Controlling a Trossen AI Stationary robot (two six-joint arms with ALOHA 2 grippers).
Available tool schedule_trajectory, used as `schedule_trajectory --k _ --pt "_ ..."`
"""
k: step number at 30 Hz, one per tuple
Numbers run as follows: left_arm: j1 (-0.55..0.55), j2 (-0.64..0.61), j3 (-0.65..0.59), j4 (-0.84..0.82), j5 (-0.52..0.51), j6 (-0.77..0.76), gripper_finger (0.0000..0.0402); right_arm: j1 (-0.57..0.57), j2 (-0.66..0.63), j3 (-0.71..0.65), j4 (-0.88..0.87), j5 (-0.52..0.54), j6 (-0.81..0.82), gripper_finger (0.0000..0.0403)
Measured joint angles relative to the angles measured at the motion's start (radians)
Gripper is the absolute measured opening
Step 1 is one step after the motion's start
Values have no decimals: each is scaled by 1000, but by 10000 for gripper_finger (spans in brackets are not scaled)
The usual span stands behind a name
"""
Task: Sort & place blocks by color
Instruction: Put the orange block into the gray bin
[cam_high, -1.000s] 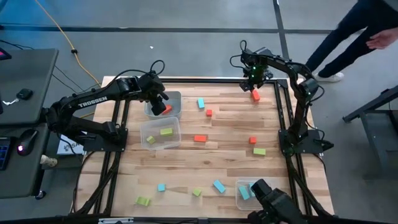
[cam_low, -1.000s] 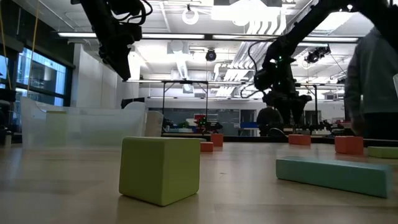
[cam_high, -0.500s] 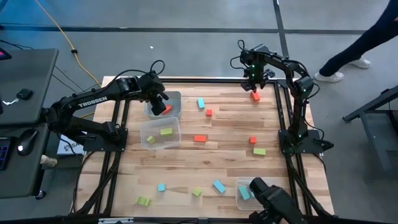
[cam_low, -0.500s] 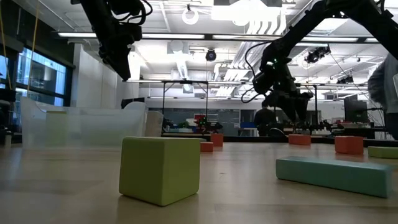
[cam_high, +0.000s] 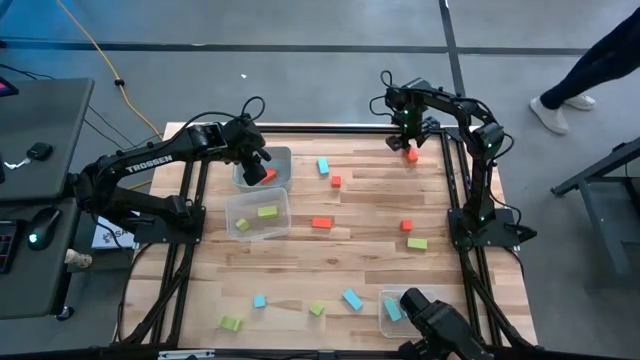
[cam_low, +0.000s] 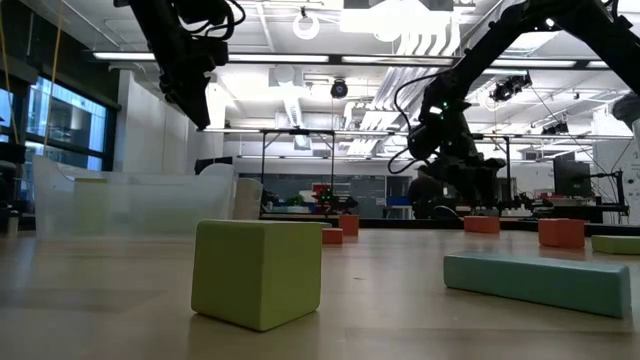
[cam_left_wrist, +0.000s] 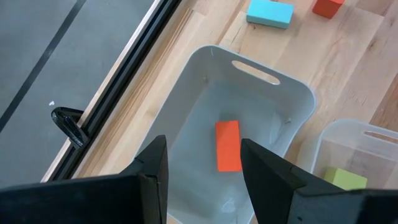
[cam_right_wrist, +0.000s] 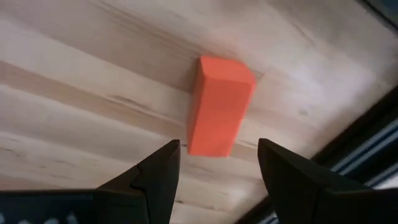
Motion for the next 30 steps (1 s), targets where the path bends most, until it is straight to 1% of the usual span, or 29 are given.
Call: schedule_trajectory --k 3,7,11,16,19,25,30 --pt "0 0 0 0 0 0 133 0 0 0 1 -24 0 205" --pt "0 0 0 0 0 0 133 0 1 5 -37 -26 -2 205" --pt "0 0 0 0 0 -1 133 0 1 59 -92 -26 -18 205" --pt "0 0 0 0 0 -1 133 0 1 188 -145 -42 -35 205" --pt "0 0 0 0 0 -2 133 -3 1 284 -143 -40 -62 205" --pt "0 0 0 0 0 -4 133 -40 1 453 -79 -41 -103 205" --pt "0 0 0 0 0 -4 133 -93 1 541 14 -45 -114 205"
